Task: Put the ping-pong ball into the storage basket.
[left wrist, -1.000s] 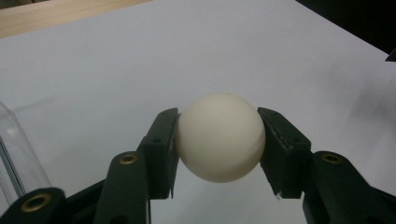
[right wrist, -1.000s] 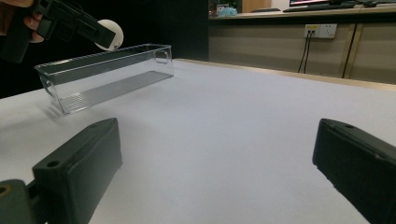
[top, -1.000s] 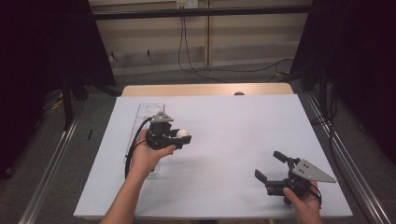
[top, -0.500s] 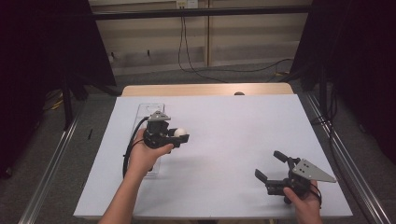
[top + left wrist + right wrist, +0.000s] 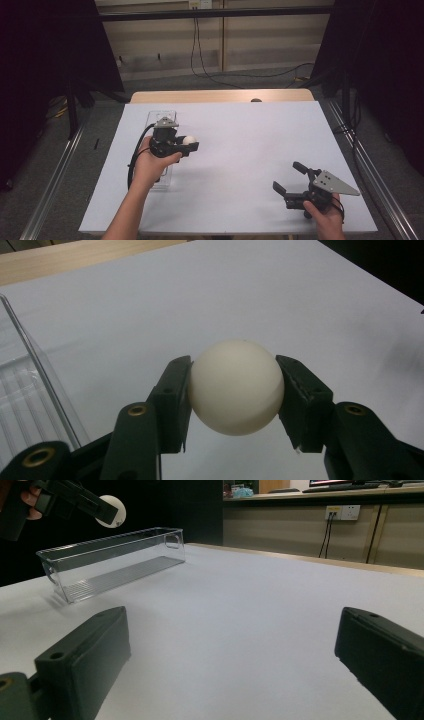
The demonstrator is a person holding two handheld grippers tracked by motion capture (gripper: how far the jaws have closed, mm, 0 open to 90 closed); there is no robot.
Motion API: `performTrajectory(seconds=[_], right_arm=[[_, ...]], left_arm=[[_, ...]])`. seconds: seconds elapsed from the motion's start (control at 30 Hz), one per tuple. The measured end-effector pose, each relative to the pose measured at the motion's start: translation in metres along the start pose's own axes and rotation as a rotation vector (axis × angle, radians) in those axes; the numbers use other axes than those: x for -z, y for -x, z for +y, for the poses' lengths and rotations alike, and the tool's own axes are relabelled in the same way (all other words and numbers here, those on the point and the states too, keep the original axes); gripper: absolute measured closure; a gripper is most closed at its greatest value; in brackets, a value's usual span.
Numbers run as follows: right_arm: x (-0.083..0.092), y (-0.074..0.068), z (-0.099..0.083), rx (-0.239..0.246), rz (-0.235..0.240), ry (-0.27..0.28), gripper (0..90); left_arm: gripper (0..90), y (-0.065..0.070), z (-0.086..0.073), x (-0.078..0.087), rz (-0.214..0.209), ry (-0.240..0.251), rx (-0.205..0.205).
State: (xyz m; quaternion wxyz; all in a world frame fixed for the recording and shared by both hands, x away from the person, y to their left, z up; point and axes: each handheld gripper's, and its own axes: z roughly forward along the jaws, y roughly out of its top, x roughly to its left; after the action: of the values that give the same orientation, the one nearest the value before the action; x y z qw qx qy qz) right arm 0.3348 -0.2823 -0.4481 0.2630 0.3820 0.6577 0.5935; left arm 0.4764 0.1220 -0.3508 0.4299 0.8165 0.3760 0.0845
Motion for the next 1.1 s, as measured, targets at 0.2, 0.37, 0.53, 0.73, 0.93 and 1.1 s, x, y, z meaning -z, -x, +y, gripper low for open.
performTrajectory(seconds=[0.2,0.37,0.53,0.73,0.93,1.1], right_arm=[[-0.0002,-0.0002,0.0001,0.001,0.000,-0.001,0.8],[-0.0001,0.0003,-0.0002,-0.001,-0.003,-0.003,0.8],[0.0000,0.0005,0.0000,0.000,0.000,-0.003,0.8],[0.0000,0.0013,0.0001,0.000,0.003,0.000,0.8],[0.0001,0.0014,0.0002,0.001,0.004,-0.002,0.7],[0.0006,0.0014,0.0004,0.000,0.002,0.001,0.7]], left_arm=[[51.2,-0.0039,-0.0009,0.0044,0.003,0.000,-0.004],[51.2,-0.0043,-0.0020,0.0047,0.004,-0.003,0.000],[51.2,-0.0048,-0.0021,0.0038,0.004,0.000,0.005],[51.2,-0.0054,-0.0022,0.0027,0.003,-0.008,0.004],[51.2,-0.0063,-0.0019,0.0036,0.002,-0.013,0.001],[51.2,-0.0067,-0.0016,0.0058,0.007,-0.008,0.009]])
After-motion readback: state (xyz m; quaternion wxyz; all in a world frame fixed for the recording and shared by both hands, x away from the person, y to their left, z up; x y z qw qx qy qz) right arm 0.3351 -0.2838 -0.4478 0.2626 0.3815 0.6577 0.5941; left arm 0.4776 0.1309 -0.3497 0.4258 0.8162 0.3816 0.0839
